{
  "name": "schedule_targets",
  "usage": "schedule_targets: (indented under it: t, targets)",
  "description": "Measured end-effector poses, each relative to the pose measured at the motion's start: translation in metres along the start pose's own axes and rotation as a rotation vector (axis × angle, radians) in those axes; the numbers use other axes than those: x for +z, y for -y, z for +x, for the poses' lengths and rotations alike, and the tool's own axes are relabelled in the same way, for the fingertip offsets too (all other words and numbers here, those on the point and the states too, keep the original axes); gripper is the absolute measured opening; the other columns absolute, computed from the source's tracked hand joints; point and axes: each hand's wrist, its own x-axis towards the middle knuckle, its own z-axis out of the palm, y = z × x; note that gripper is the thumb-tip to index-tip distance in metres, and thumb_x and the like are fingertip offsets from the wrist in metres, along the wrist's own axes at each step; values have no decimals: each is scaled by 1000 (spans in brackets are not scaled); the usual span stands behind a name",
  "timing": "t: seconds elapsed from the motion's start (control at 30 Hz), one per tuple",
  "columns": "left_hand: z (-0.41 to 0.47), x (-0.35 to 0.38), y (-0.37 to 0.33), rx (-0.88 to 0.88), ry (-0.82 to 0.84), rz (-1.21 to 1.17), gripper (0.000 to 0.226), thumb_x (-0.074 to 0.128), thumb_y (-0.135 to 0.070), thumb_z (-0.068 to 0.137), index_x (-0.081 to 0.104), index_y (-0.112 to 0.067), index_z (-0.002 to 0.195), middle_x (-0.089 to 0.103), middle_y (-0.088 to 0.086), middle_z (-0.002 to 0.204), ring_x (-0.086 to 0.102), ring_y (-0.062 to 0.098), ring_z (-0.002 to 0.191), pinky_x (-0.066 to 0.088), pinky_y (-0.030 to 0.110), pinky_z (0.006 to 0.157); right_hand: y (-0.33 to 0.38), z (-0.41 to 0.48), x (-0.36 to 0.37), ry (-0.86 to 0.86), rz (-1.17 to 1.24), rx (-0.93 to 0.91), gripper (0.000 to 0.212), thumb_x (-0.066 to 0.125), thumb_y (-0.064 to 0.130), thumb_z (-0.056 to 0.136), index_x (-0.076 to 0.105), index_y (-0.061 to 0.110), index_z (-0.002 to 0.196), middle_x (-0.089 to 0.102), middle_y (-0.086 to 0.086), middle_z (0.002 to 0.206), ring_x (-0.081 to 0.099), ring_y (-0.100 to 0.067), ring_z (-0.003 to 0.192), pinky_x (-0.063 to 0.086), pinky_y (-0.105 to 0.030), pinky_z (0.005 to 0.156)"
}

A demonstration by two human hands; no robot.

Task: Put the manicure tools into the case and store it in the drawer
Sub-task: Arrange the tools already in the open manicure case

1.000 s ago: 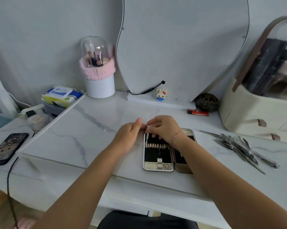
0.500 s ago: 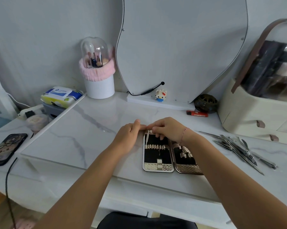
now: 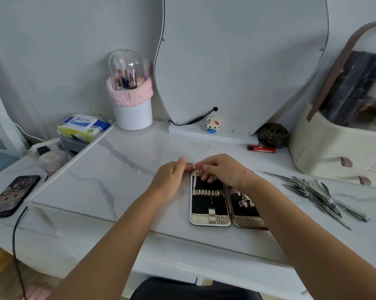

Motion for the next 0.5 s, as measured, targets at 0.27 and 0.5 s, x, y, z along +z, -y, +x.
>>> schedule_targets:
  t: [0.27,0.5]
  targets:
    - [1,0,0,5,4,18,52,22,-31,102,71,-16,110,67,-3,119,55,9,116,34,20,99,7,-2,5,-87,-132,14,26,47,10,92,70,12,103,58,3,65,49,-5,55,43,-10,58]
    - [2,1,3,0,8,14,51,22,-34,101,70,-18,111,66,-5,119,54,9,117,34,24,104,9,-2,5,-113,-214,2,24,49,14,92,72,16,98,54,5,57,46,-3,51,34,-12,56]
